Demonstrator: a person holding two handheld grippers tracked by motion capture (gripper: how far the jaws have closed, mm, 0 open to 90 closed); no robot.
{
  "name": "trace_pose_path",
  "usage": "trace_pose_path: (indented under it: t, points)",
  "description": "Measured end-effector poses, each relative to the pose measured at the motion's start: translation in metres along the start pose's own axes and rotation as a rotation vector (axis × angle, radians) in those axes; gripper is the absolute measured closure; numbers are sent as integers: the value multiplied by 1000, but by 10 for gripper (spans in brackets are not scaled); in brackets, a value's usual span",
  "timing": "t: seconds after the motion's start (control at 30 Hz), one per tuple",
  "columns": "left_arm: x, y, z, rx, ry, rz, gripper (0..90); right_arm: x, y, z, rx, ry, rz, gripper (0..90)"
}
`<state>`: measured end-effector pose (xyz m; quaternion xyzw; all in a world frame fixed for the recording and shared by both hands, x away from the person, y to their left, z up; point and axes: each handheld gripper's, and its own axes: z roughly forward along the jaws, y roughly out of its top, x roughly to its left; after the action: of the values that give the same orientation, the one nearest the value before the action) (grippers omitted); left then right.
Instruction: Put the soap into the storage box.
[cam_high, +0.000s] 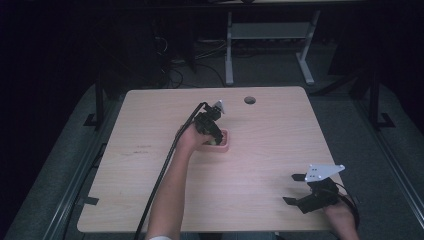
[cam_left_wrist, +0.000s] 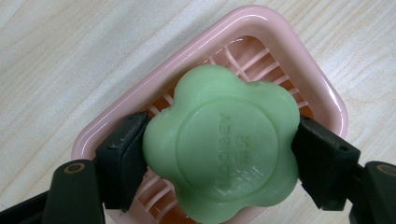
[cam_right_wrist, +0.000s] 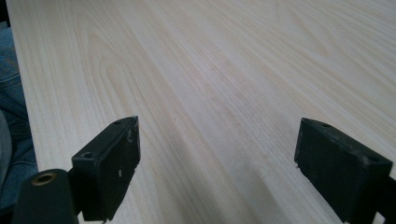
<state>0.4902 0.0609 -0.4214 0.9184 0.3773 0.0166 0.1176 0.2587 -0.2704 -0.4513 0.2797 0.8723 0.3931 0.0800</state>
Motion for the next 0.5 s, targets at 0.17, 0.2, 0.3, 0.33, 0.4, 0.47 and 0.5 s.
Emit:
trace_pose_path:
  t: [0.17,0.2,0.3,0.33,0.4,0.47,0.5]
  points:
    - [0,-1,-1,-3,1,2,255,0,0,1,4,-2,0,137]
    - [0,-2,-1,-7,1,1,254,0,0,1,7,-1,-2,137]
    - [0,-2,-2,-11,1,-3,253,0,0,1,5,-2,-8,138]
    - [0,-2,-2,-15,0,-4,253,0,0,1,5,-2,-8,138]
    - [0,-3,-3,-6,3,8,251,0,0,2,6,-3,-5,138]
    - [1,-3,-4,-5,0,8,250,0,0,2,3,-1,-4,138]
    - [0,-4,-4,-14,-2,-3,249,0,0,2,6,-1,3,138]
